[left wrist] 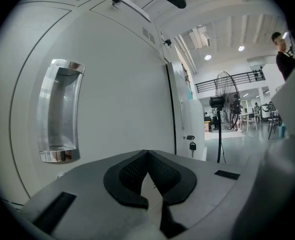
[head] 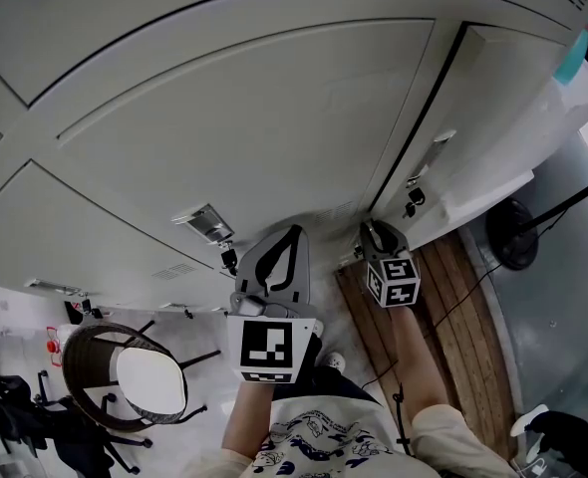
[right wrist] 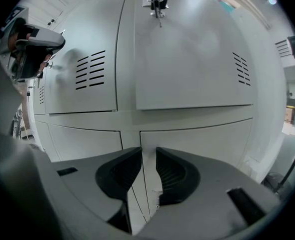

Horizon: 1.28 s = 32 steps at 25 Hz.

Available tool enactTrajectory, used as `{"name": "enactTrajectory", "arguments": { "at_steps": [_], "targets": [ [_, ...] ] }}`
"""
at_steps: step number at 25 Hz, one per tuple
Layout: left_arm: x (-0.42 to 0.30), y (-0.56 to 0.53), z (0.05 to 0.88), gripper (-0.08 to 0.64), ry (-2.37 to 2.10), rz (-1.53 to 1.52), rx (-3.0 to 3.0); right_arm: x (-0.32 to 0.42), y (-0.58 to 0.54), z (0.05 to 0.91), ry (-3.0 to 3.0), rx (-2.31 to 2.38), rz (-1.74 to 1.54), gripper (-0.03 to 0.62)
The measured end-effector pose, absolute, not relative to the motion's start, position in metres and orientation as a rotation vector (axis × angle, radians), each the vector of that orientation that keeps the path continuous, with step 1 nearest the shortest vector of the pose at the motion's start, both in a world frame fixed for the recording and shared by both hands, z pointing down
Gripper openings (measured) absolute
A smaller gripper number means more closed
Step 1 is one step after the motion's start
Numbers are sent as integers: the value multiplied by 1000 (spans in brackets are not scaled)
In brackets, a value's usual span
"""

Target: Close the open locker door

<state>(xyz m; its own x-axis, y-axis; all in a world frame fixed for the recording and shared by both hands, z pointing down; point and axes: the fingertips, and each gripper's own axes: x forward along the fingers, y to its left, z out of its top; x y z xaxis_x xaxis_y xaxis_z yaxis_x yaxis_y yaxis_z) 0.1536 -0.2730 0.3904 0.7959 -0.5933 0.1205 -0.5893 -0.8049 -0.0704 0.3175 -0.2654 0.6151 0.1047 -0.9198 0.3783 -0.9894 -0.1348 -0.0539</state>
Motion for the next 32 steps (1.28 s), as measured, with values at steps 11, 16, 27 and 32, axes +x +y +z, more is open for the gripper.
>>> {"name": "enactTrajectory", "arguments": {
  "at_steps": [11,16,27,32],
  "targets": [
    [155,-266,382,2,971,-191,-2957,322,-231,585,-1880,2254,420,78],
    [157,-258,374,2,959,-155,-2949,334,-203,540,-1835,2374,322,78],
    [164,-238,347,2,918,-60,-2937,337,-146,404,-1801,2608,-9,86],
    [164,-231,335,2,923,-32,-2927,330,-123,350,-1788,2661,-156,17]
  ]
}}
